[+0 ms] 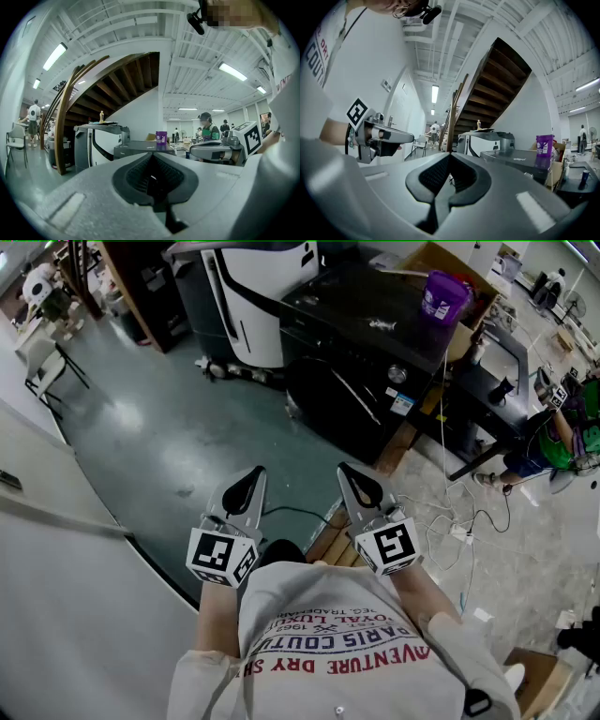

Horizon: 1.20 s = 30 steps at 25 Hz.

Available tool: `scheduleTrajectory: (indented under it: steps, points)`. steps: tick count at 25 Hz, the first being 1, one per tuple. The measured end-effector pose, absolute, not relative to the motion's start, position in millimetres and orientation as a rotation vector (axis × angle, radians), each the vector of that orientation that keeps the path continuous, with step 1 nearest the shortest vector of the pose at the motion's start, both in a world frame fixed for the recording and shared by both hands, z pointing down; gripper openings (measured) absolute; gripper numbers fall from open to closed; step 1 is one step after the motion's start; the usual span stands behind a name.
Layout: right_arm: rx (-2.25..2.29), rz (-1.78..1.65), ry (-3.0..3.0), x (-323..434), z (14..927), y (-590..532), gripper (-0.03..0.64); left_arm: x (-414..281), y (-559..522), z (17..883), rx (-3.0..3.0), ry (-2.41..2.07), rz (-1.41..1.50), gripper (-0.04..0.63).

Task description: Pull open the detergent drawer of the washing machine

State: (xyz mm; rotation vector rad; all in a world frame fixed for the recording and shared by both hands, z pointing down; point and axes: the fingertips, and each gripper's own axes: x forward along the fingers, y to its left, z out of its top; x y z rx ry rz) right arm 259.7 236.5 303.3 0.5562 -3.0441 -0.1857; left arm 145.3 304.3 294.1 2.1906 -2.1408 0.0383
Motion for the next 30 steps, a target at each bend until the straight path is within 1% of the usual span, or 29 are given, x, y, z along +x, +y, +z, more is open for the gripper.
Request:
scheduleTrajectory:
  steps: [10, 14, 15, 17, 18, 24, 30]
  points:
    - [0.567, -0.14, -3.043, 264.0, 310.2, 223.2, 0.0, 148.3, 293.8, 299.8, 2.176, -2.138, 0.021, 0.0]
    - [0.6, -0.083, -3.066, 271.3, 312.8, 215.4, 0.0, 155.8, 288.9, 300.2, 2.181, -2.123, -0.06, 0.0]
    - [0.605, -0.064, -3.074, 272.9, 313.2, 212.8, 0.002, 156.5, 286.4, 298.6, 2.176, -2.125, -0.094, 0.015]
    - [0.613, -0.049, -3.078, 274.4, 314.3, 205.8, 0.002, 155.8, 279.0, 296.8, 2.163, -2.126, -0.134, 0.291]
    - [0.617, -0.047, -3.076, 274.4, 315.3, 201.7, 0.002, 154.0, 274.9, 298.2, 2.155, -2.128, -0.134, 0.352]
    - [0.614, -0.016, -3.056, 260.8, 323.2, 174.0, 0.002, 135.8, 249.3, 301.5, 2.121, -2.112, -0.103, 0.353]
    - [0.635, 0.007, -3.013, 222.6, 337.8, 134.2, 0.0, 95.2, 206.3, 319.5, 2.129, -2.056, -0.115, 0.353]
